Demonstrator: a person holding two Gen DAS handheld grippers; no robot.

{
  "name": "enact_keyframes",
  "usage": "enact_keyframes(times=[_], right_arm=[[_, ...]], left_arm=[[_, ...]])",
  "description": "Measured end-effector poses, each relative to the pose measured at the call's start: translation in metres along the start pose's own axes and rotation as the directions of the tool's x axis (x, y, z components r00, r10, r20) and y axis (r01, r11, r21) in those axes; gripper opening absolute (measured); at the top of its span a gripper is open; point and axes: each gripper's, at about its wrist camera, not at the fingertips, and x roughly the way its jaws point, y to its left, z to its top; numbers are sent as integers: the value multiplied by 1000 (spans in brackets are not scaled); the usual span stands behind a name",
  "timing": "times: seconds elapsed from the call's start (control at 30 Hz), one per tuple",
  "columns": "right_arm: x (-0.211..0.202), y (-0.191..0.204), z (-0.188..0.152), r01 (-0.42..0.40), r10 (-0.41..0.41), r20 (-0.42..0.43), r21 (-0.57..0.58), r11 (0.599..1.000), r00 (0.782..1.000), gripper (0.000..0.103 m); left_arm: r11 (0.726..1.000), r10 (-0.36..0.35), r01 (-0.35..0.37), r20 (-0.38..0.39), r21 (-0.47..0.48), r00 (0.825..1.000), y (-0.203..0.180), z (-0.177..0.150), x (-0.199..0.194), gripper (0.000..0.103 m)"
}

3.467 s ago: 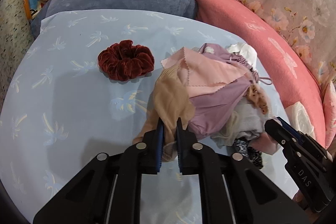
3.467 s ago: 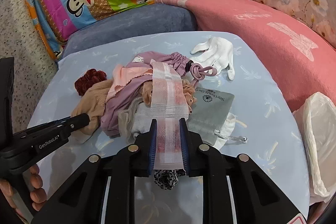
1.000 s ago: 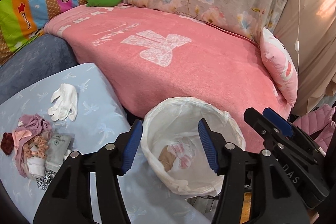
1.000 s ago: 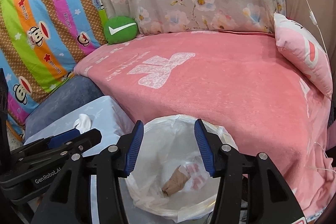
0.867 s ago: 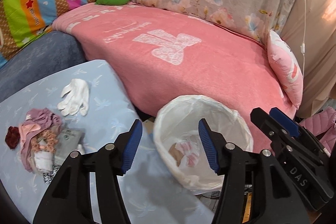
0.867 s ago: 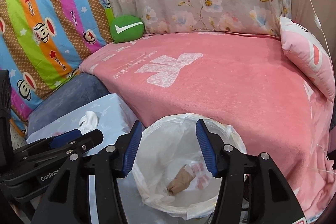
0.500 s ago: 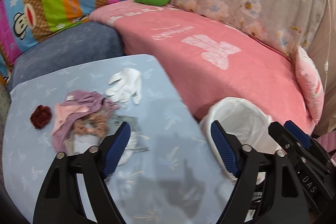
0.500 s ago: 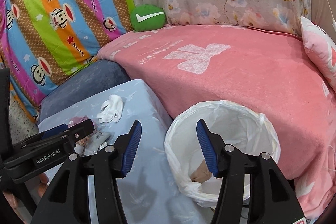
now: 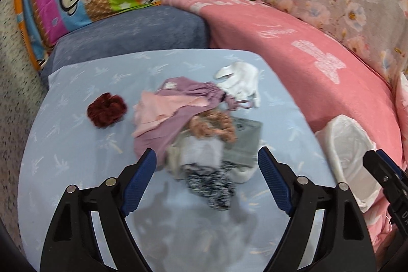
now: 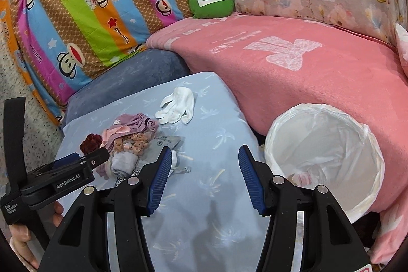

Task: Collect trash
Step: 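Move back to the pile and grasp the lilac pouch with the left tool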

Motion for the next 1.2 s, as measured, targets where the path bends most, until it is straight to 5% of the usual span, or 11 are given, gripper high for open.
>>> enact_keyframes(times=[0.4, 0.7, 1.07, 1.2], right_arm=[[42, 60, -18, -60, 55, -82, -60, 996, 995, 54], [74, 93, -23, -102, 89, -132, -90, 991, 987, 54], [110, 118, -26, -158, 136, -200, -97, 983, 970, 43], [121, 124, -29, -174, 150, -224, -93, 980, 963, 41]], left_arm=[[994, 27, -34, -67, -105, 997, 60, -12, 27, 78], [967, -120, 90, -116, -237, 986, 90, -15, 53, 68], [914, -284, 229, -127, -335, 950, 103, -16, 69, 17], [916, -293, 245, -112, -318, 950, 103, -16, 61, 9]])
